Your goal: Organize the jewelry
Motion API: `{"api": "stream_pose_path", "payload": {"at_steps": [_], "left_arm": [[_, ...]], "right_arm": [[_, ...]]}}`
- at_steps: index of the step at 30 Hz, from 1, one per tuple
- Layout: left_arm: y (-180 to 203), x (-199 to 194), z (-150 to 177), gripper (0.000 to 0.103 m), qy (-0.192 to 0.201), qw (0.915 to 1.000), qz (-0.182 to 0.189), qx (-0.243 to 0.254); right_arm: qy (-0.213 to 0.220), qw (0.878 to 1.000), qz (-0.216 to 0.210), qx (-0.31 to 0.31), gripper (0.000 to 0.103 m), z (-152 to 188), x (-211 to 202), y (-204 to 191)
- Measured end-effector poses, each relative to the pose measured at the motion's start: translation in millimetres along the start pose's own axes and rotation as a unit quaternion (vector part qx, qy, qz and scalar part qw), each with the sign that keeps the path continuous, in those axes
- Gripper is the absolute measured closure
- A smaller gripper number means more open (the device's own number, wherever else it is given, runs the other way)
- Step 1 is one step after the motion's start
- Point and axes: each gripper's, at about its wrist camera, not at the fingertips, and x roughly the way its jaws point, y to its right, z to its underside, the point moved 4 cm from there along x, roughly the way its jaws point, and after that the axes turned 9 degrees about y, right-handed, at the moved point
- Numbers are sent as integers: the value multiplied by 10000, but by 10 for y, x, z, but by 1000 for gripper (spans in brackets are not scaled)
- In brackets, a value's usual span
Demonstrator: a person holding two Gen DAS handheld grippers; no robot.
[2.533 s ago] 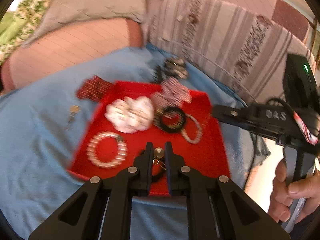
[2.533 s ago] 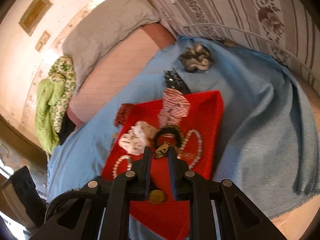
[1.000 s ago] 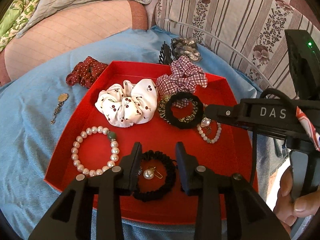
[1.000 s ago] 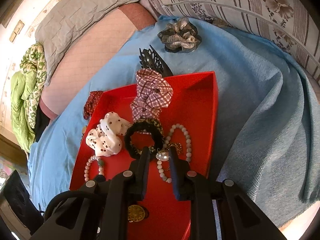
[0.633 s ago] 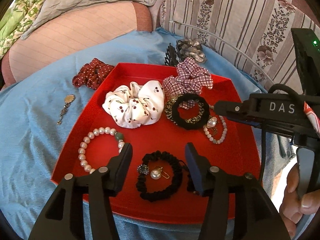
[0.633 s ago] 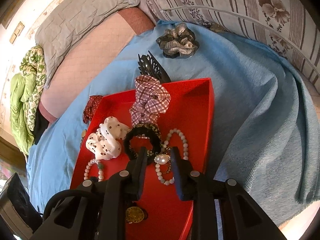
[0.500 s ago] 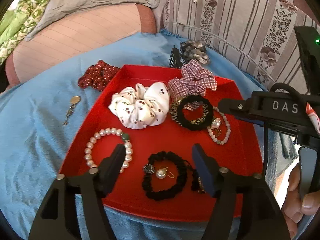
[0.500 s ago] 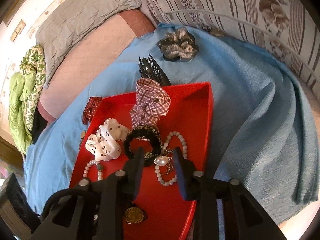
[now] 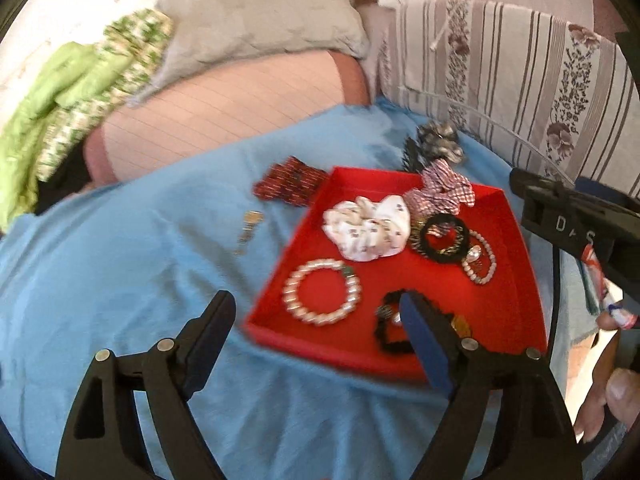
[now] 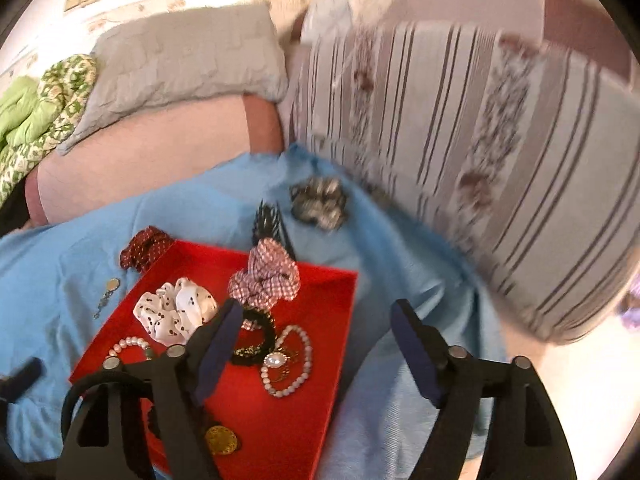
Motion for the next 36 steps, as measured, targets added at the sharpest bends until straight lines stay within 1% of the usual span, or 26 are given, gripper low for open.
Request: {"api": "stream_pose_path", "payload": {"at_steps": [2,3,4,5,7,9,12,15,18,19,20,21,24,26,31,36], "left_arm": [[-86,-209,12,15,135,9998,-109,81],[-127,-311,22,11,203,9995,-186,124],[-195,-475,55,9,286,9990,-309,169],[-230,-592,88,8,342,9986,-341,194],[-305,-813,166,7,427,9981,-385,235],[-415,-1075,301,6,449,9972,-554,229],[-525,-1338,479,1,446,9969,-627,145],[-686,-1551,722,0,467,9939,-997,-35],[-809,-1585,847,0,298,9901,-1362,-128],[-856,-1576,880,0,208,9869,-1594,-108],[-879,-1579,898,0,198,9860,-1654,-94],[-894,-1596,913,0,253,9868,-1595,-106],[-941,-1617,955,0,327,9863,-1585,-305],[-958,-1586,996,0,262,9881,-1467,-385],[-986,-1492,1038,0,183,9849,-1689,-340],[-1007,-1453,1049,0,198,9843,-1707,-396]], "right_arm": [[287,9994,94,-152,16,-3,-189,-56],[384,9990,86,-208,15,-1,-274,-84],[458,9987,46,-237,15,8,-357,-109],[534,9983,20,-252,15,22,-460,-122],[624,9977,-62,-258,15,83,-675,-141],[697,9972,-122,-260,14,166,-865,-159],[838,9956,-213,-362,12,307,-1158,-175],[871,9946,-264,-492,12,435,-1341,-213],[930,9934,-306,-604,12,518,-1464,-276],[964,9927,-319,-650,12,529,-1495,-303],[968,9923,-352,-693,12,544,-1511,-337],[951,9923,-372,-699,12,553,-1513,-353],[926,9924,-433,-690,12,571,-1525,-395],[935,9920,-468,-708,12,571,-1524,-433],[919,9911,-510,-813,11,598,-1518,-531],[925,9900,-561,-902,11,606,-1516,-606]]}}
